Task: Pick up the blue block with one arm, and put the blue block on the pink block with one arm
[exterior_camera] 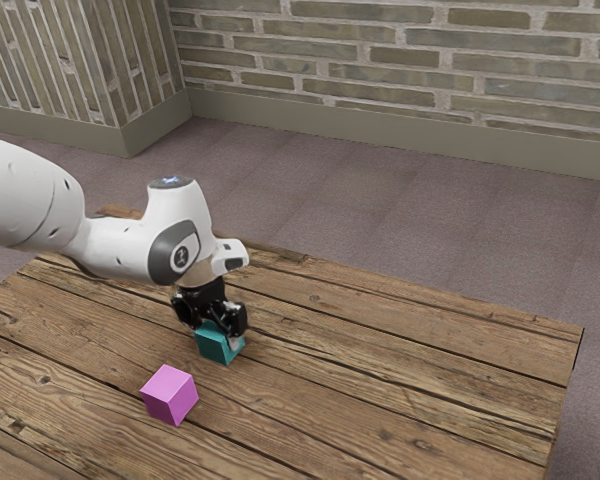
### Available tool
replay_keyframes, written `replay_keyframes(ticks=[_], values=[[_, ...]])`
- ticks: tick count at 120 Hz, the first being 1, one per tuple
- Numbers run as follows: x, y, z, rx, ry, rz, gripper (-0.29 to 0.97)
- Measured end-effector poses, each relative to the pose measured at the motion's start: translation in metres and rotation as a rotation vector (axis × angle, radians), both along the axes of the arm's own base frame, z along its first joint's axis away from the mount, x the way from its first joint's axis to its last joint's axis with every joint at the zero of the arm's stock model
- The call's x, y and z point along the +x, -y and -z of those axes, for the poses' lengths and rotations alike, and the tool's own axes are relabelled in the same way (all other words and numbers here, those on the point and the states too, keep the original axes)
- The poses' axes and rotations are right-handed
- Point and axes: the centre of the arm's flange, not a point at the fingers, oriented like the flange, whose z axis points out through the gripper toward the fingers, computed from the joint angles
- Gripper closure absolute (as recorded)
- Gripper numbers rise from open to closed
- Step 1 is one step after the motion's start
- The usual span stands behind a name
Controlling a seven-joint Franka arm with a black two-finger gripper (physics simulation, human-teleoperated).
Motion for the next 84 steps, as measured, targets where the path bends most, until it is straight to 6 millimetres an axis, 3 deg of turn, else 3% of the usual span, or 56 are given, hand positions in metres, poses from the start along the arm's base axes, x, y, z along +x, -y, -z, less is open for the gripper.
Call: replay_keyframes(ticks=[9,22,36,49,64,72,84], values=[[0.0,0.0,0.0,0.003,0.003,-0.003,0.35],[0.001,0.0,-0.005,0.011,0.011,-0.009,0.39],[0.002,0.001,-0.032,0.009,0.044,-0.01,0.33],[-0.003,0.003,-0.071,-0.002,0.078,-0.001,0.29],[-0.048,0.023,-0.111,-0.031,0.096,0.044,0.3],[-0.078,0.031,-0.116,-0.044,0.084,0.069,0.3],[-0.115,0.024,-0.12,-0.06,0.056,0.062,0.29]])
